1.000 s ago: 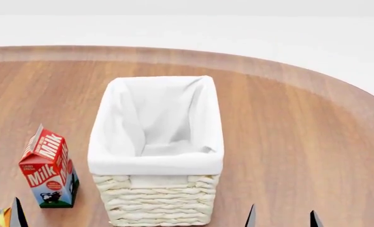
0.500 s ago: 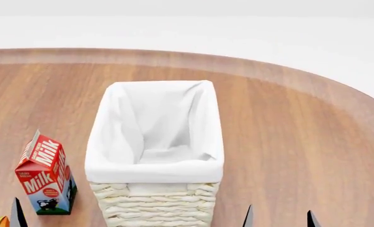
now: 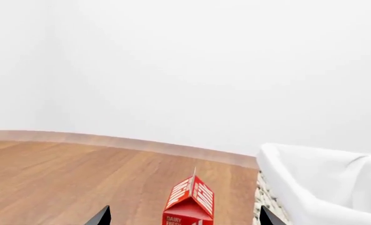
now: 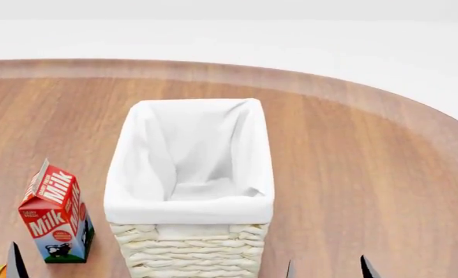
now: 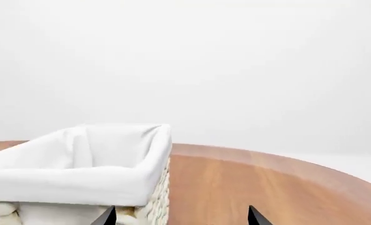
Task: Pick up the alphabet soup, and put it in the basket.
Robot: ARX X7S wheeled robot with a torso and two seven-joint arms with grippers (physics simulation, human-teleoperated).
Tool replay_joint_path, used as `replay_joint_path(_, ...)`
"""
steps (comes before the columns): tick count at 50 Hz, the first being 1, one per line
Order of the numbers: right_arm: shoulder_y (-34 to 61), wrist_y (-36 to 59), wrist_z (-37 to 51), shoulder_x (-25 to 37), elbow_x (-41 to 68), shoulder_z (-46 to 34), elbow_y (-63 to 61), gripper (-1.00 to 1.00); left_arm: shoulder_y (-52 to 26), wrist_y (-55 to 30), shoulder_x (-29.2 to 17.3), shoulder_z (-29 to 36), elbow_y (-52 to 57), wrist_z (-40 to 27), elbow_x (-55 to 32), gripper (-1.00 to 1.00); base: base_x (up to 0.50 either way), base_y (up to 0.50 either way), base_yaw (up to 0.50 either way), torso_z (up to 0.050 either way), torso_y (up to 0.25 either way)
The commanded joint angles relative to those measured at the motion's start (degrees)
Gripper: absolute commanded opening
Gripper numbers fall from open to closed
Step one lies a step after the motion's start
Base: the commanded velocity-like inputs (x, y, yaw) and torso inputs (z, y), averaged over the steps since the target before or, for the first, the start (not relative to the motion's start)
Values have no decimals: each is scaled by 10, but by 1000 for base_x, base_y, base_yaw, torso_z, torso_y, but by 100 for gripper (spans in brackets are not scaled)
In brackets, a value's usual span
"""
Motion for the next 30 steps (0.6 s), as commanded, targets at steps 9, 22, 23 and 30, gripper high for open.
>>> replay_joint_path(9,-15,-21,-165,96,95,-29,-39,100,4,-3,-7,-1,6,-5,-4,100,0,0,0,0,0)
replay_joint_path(22,3,-1,-234,130,166,-44,-52,100,7,2,-9,-6,9,-10,-8,100,0,0,0,0,0)
replay_joint_path(23,10,7,-256,138,174,-53,-48,100,7,2,-9,-6,9,-11,-8,100,0,0,0,0,0)
replay_joint_path(30,26,21,-289,154,184,-68,-49,100,4,3,-9,-7,4,-13,-9,100,0,0,0,0,0)
